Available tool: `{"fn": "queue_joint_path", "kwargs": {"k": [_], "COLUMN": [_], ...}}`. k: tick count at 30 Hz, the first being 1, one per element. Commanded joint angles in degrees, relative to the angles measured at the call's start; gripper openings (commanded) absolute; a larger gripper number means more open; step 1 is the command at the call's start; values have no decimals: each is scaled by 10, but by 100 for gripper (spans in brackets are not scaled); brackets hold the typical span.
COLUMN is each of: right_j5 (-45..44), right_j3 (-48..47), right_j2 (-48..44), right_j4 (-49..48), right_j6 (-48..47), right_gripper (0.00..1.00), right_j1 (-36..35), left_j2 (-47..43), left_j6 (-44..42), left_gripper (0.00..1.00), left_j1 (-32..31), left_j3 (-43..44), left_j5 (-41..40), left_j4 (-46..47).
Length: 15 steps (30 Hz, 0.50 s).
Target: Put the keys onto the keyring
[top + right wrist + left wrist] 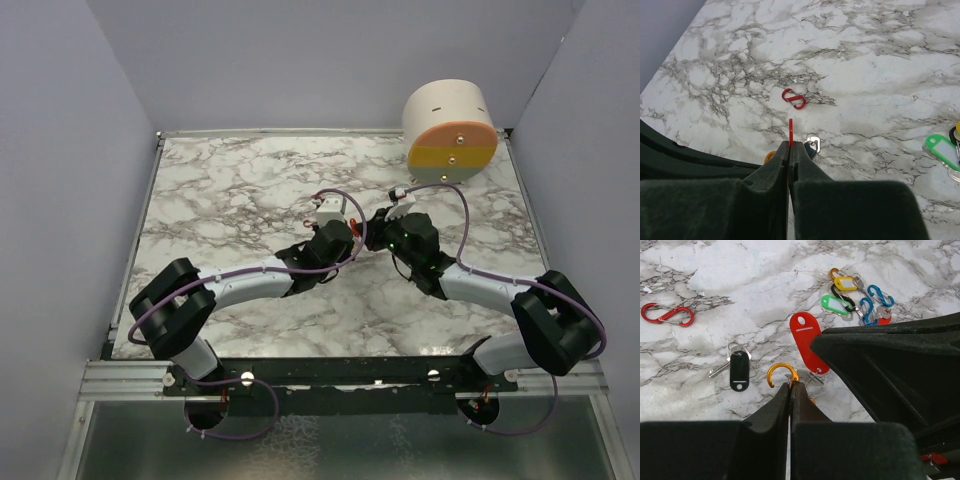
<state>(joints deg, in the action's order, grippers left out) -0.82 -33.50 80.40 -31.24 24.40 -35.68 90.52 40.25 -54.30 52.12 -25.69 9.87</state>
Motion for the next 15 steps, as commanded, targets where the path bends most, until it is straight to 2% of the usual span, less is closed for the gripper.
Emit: {"fn": "queue_joint_path", "kwargs": {"k": [1,15], "right_j5": [-16,-6], "right_j3": [-6,-6], "right_j2": [-13,-17], "right_j4": [-18,-13], "right_j6": [5,2], "right_gripper": [1,1], "right_j1": [-5,-5], "left_j2": [10,7], "left_j6": [3,-1], "left_gripper": [0,0], "left_j1": [-4,-4], "left_j3": [22,25], "left_j5": [-9,-23], "left_j4": [17,16]}}
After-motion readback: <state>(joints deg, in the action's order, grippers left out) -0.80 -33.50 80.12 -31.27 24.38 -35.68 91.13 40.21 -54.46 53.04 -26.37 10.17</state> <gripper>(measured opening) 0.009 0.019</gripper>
